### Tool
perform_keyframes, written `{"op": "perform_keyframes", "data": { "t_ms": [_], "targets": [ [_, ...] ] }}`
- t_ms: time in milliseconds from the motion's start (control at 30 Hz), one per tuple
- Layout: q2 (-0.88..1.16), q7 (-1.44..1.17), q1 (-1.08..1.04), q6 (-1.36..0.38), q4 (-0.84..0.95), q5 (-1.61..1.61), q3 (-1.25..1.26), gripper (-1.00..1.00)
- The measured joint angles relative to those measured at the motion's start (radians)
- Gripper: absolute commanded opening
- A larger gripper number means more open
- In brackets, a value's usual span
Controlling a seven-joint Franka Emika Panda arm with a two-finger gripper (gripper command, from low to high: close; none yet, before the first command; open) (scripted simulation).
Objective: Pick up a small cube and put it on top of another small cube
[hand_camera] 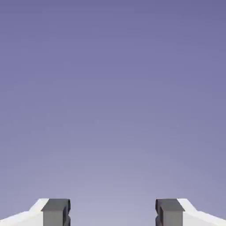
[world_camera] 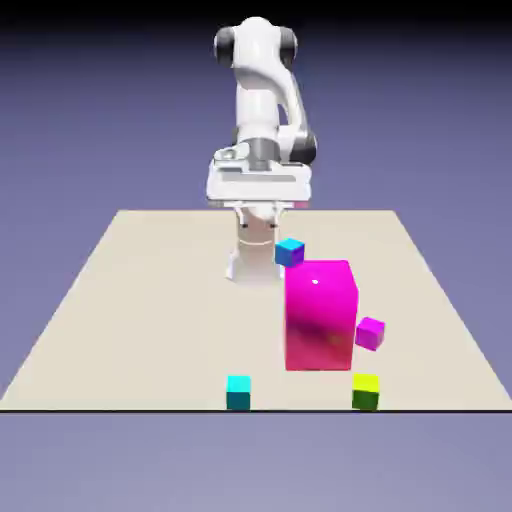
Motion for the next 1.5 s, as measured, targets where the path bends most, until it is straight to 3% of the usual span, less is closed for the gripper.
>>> {"op": "perform_keyframes", "data": {
  "t_ms": [1400, 1500],
  "targets": [
    [1.522, -0.229, -0.024, -1.537, 1.237, -1.028, 0.818, 0.00],
    [1.547, -0.213, -0.043, -1.497, 1.208, -1.057, 0.799, 0.00]
  ]
}}
